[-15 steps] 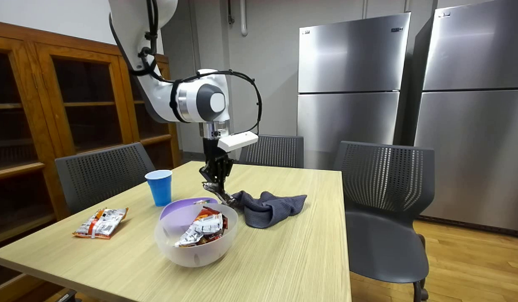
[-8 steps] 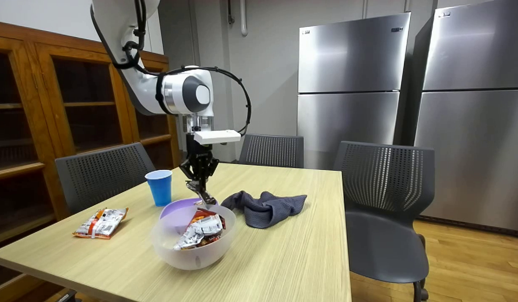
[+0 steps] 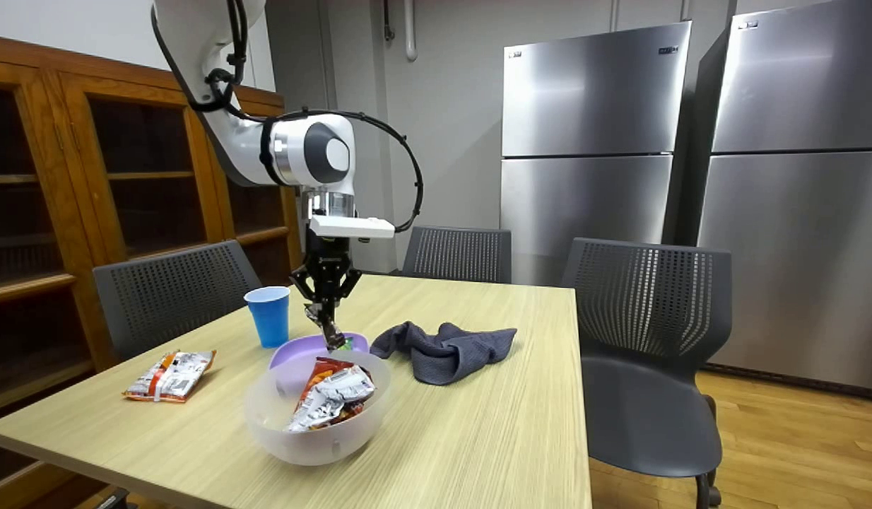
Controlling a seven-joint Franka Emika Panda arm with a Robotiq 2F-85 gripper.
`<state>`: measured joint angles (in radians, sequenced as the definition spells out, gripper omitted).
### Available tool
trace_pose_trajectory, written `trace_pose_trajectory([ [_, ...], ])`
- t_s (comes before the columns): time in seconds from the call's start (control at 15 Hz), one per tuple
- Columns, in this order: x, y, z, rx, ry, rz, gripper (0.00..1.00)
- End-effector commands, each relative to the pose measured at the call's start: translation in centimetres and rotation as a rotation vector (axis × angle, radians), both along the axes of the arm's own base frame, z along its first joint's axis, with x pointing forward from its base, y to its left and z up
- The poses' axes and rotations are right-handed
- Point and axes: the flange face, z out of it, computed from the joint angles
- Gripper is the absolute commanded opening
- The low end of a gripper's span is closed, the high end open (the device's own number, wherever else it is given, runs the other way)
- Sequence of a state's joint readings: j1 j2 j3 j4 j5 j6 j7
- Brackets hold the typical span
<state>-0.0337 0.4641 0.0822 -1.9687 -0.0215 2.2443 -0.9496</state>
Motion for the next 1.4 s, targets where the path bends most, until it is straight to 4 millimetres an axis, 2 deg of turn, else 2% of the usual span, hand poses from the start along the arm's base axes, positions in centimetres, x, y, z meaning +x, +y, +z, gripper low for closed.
trace_pose_trajectory([
  [0.0,1.3,0.7,0.3,0.010,-0.001,-0.053,0.03],
  [0.47,3.0,2.0,-0.7,0.028,-0.016,-0.104,0.03],
  [0.93,3.7,3.1,-1.2,0.035,-0.025,-0.146,0.03],
  [1.07,3.9,3.1,-1.3,0.033,-0.028,-0.154,0.37],
  [1.33,3.8,2.8,-1.2,0.038,-0.040,-0.160,0.65],
])
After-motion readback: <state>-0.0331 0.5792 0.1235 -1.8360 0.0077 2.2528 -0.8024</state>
